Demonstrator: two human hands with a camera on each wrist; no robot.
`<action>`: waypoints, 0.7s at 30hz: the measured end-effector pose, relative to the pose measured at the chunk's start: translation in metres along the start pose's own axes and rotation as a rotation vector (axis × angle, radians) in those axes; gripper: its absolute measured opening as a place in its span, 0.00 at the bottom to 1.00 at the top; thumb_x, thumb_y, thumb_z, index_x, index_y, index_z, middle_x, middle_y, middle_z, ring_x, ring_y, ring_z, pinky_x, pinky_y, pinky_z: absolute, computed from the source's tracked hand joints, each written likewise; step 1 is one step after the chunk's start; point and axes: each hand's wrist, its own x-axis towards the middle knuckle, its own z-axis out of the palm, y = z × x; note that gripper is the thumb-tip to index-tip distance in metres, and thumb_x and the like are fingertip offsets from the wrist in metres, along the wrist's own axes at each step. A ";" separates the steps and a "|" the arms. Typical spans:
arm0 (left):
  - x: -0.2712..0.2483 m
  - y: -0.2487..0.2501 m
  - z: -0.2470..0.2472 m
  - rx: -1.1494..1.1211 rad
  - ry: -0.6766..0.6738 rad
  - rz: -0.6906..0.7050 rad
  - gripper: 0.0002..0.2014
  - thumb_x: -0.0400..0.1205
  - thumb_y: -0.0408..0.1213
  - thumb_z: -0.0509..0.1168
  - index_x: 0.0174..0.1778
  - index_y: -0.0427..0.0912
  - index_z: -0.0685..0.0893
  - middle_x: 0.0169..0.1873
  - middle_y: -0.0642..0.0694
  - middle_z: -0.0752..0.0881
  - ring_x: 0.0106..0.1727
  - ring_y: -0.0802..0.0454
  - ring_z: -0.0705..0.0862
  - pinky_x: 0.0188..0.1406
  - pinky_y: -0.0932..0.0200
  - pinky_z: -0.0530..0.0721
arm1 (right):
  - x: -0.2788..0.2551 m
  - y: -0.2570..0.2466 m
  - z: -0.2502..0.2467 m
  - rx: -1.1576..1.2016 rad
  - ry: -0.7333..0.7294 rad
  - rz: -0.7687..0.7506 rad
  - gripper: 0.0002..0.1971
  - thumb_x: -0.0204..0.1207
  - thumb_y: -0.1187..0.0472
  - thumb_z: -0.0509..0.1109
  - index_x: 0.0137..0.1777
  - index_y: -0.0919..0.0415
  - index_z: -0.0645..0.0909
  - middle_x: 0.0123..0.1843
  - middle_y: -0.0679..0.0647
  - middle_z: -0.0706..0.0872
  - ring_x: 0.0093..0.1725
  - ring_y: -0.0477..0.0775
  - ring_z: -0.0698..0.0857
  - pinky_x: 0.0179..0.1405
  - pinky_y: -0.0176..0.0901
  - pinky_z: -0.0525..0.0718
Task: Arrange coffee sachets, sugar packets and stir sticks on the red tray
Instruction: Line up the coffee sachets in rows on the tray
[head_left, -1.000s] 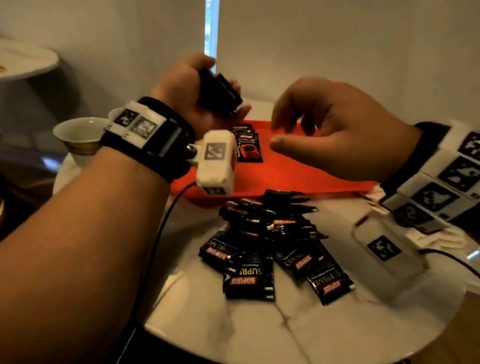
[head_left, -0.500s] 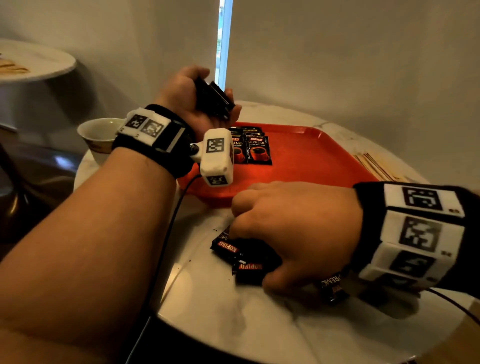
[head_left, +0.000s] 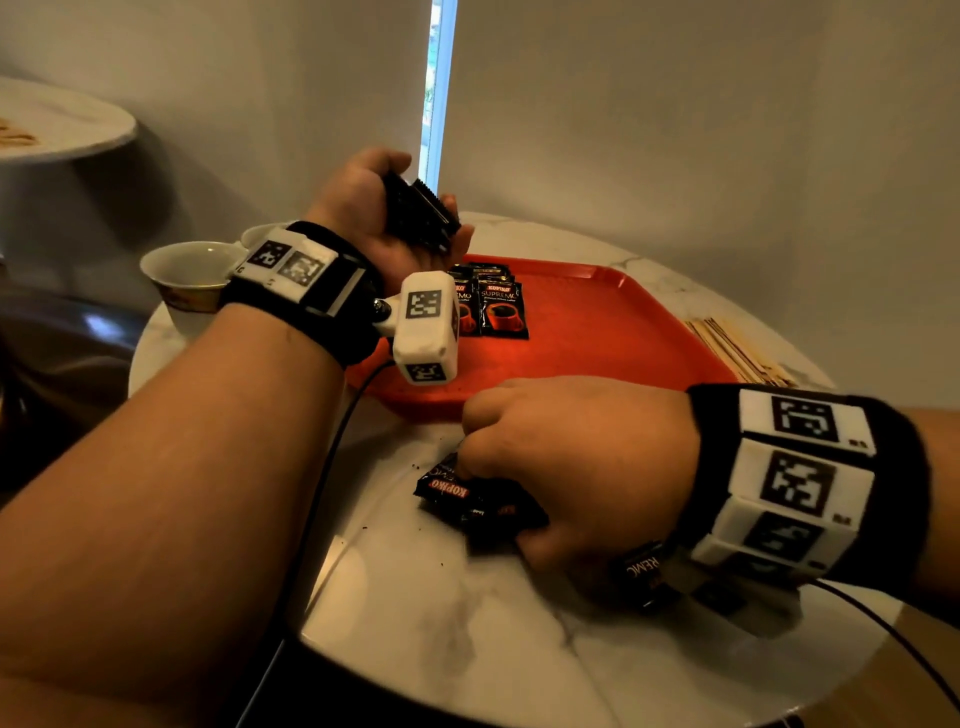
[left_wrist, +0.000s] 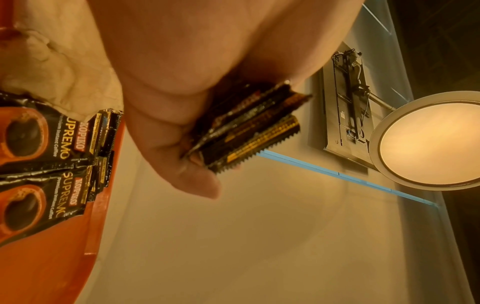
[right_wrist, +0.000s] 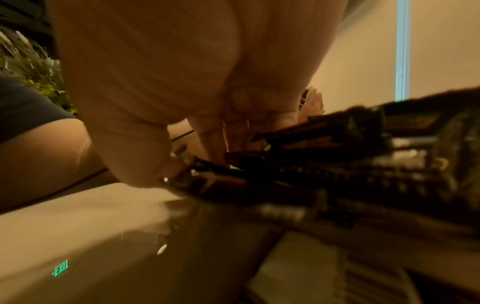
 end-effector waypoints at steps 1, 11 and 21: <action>0.000 -0.001 0.000 0.004 0.001 -0.004 0.14 0.86 0.46 0.58 0.47 0.36 0.75 0.35 0.40 0.81 0.35 0.48 0.82 0.35 0.50 0.89 | -0.001 0.001 0.000 0.014 0.029 0.001 0.17 0.66 0.46 0.77 0.53 0.51 0.83 0.53 0.47 0.78 0.48 0.52 0.81 0.44 0.51 0.86; 0.000 -0.002 0.000 0.025 0.003 -0.013 0.14 0.86 0.47 0.58 0.49 0.37 0.75 0.39 0.40 0.81 0.35 0.48 0.82 0.35 0.50 0.89 | -0.020 0.020 0.008 0.230 0.354 0.092 0.14 0.68 0.46 0.63 0.43 0.52 0.85 0.48 0.44 0.79 0.43 0.50 0.84 0.37 0.51 0.86; -0.001 -0.004 0.002 0.041 0.019 -0.029 0.14 0.86 0.47 0.58 0.46 0.37 0.75 0.37 0.41 0.81 0.35 0.49 0.81 0.38 0.55 0.87 | -0.027 0.024 0.013 0.223 0.502 0.061 0.14 0.69 0.46 0.66 0.41 0.54 0.87 0.49 0.47 0.83 0.45 0.49 0.84 0.37 0.49 0.87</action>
